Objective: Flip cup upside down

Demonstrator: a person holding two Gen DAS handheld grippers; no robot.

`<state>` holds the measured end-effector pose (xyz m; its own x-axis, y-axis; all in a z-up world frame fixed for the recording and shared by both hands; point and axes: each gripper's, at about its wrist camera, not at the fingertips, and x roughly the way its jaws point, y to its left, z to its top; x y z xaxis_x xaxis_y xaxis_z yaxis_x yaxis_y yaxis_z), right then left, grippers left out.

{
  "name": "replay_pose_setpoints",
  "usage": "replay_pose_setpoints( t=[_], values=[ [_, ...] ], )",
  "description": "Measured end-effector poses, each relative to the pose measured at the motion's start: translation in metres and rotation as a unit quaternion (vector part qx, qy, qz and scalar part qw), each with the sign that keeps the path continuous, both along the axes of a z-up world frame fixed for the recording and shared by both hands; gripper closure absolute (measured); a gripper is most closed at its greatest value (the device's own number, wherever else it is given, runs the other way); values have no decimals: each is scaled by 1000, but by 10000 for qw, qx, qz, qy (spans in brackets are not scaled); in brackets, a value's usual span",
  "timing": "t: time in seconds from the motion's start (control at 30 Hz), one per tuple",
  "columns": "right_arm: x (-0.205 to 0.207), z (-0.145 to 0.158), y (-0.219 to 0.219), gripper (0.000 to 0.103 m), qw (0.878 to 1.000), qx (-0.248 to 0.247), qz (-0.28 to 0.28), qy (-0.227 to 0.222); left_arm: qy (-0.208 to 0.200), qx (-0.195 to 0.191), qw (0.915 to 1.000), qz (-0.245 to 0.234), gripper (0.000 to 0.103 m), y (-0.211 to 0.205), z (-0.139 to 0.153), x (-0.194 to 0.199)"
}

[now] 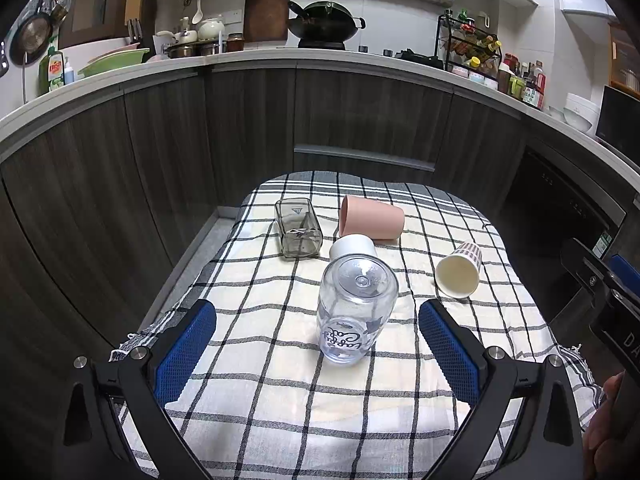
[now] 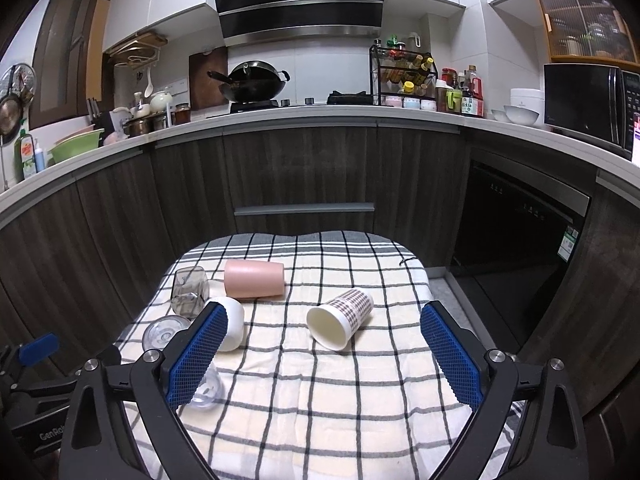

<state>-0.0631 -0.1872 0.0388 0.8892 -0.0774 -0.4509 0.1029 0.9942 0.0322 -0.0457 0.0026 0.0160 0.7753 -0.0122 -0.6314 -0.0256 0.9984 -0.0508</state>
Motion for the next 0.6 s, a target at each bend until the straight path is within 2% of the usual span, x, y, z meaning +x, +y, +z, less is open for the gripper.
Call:
replay_pose_setpoints(
  t=[0.6],
  values=[
    [0,-3,1,6,10000,6,7,48,1,-1,10000,-8,0,0,-1,0]
  ],
)
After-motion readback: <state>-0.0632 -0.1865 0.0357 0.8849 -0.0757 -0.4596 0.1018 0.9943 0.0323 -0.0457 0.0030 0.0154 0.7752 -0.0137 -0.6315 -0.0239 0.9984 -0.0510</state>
